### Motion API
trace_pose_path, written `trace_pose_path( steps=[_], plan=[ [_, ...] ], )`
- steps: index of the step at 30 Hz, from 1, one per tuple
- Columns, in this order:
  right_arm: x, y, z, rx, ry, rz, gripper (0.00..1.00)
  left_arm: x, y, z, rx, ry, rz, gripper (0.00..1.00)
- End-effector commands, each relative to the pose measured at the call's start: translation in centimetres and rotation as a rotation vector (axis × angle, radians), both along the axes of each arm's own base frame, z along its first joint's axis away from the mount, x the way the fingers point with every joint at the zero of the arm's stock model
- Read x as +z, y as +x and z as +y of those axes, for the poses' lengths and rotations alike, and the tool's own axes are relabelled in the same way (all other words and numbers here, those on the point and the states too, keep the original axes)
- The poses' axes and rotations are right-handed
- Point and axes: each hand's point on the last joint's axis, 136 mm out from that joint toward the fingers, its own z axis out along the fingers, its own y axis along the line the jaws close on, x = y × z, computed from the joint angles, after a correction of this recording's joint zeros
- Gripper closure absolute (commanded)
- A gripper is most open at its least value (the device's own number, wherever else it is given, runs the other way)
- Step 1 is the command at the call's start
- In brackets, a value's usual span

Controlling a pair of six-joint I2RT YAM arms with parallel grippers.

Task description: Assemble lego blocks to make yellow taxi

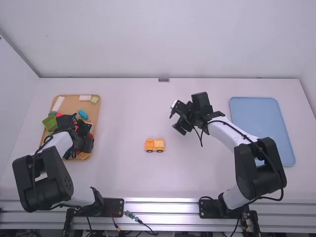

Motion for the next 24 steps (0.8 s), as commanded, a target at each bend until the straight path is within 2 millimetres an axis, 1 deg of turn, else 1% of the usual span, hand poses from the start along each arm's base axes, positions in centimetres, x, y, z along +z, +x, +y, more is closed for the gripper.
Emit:
trace_pose_path(
  steps=[1,3,5,8,10,14,17,18,22,24],
  plan=[
    [2.1,0.9,0.2,-0.003,0.023,-0.045,0.01,1.2,0.9,0.0,-0.018,0.006,-0.040,0.44],
    [2.1,0.9,0.3,-0.003,0.024,-0.046,0.01,1.5,0.6,-0.1,-0.018,0.006,-0.037,0.46],
    [2.1,0.9,0.2,-0.003,0.023,-0.046,0.01,1.7,0.2,-0.3,-0.021,0.002,-0.031,0.50],
    [2.1,0.9,0.2,-0.003,0.023,-0.045,0.01,2.2,0.3,-1.6,-0.094,-0.046,-0.051,0.53],
    [2.1,0.8,0.3,-0.002,0.023,-0.045,0.01,2.5,0.4,-2.1,-0.116,-0.064,-0.067,0.53],
    [2.0,0.8,0.2,-0.003,0.022,-0.041,0.01,2.5,0.1,-2.1,-0.114,-0.064,-0.057,0.51],
    [2.0,0.8,0.2,-0.003,0.022,-0.041,0.01,2.4,-0.1,-2.2,-0.119,-0.063,-0.046,0.53],
    [2.0,0.8,0.2,-0.003,0.022,-0.041,0.01,2.2,-0.3,-1.9,-0.118,-0.050,-0.034,0.56],
    [2.0,0.8,0.2,-0.003,0.022,-0.041,0.01,1.8,-0.7,-1.7,-0.115,-0.037,-0.019,0.56],
    [2.0,0.8,0.2,-0.003,0.022,-0.042,0.02,1.6,-1.1,-1.3,-0.098,-0.023,-0.009,0.55]
  ],
)
